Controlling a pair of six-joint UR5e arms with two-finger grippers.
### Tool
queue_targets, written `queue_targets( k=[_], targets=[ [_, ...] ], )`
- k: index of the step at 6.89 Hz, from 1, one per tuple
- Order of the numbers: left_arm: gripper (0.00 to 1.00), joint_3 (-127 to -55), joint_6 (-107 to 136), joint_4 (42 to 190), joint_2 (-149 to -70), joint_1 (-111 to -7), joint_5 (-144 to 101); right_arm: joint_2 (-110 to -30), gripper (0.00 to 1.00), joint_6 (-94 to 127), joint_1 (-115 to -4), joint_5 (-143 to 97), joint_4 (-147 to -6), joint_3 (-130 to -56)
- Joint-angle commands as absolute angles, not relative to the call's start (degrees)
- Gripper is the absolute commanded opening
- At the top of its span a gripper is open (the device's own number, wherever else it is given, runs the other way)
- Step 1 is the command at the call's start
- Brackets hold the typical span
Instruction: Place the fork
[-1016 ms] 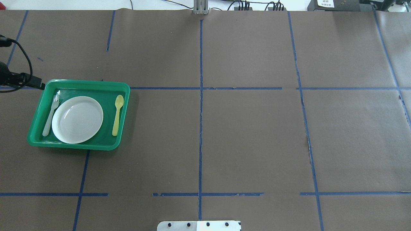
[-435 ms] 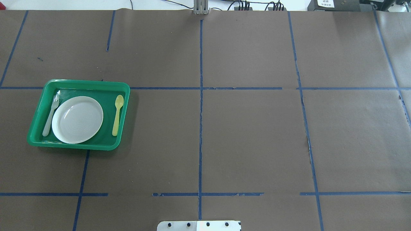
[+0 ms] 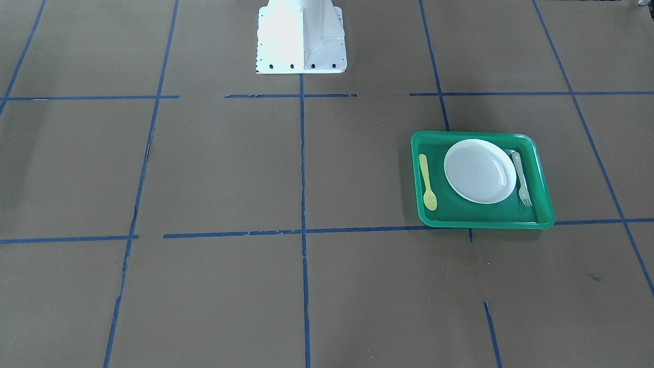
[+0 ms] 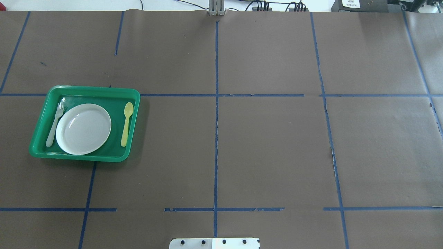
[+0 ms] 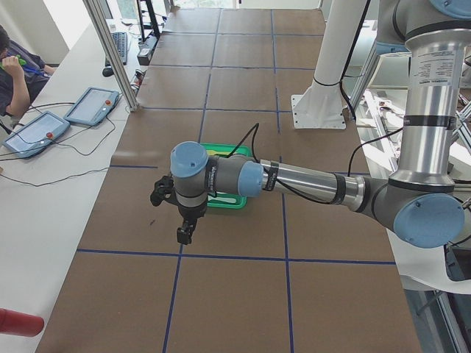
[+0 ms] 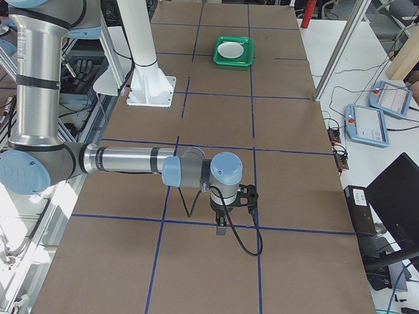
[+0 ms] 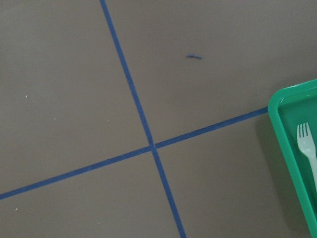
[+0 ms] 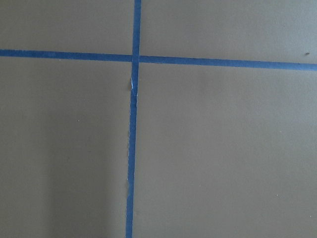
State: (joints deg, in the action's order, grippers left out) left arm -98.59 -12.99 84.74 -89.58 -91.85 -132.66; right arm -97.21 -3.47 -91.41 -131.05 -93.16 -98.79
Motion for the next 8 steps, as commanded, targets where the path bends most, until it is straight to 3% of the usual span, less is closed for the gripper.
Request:
queue_targets(
  k=[1, 8],
  targets=[
    [1.00, -97.4, -13.8, 83.7, -85.4, -92.7, -135.6, -97.2, 1.00, -3.5, -91.4, -131.0, -93.2, -98.8],
    [1.00, -96.1, -13.5, 83.6, -85.3, -92.6, -135.3, -97.2, 1.00, -3.5, -91.4, -131.0, -93.2, -98.8]
  ],
)
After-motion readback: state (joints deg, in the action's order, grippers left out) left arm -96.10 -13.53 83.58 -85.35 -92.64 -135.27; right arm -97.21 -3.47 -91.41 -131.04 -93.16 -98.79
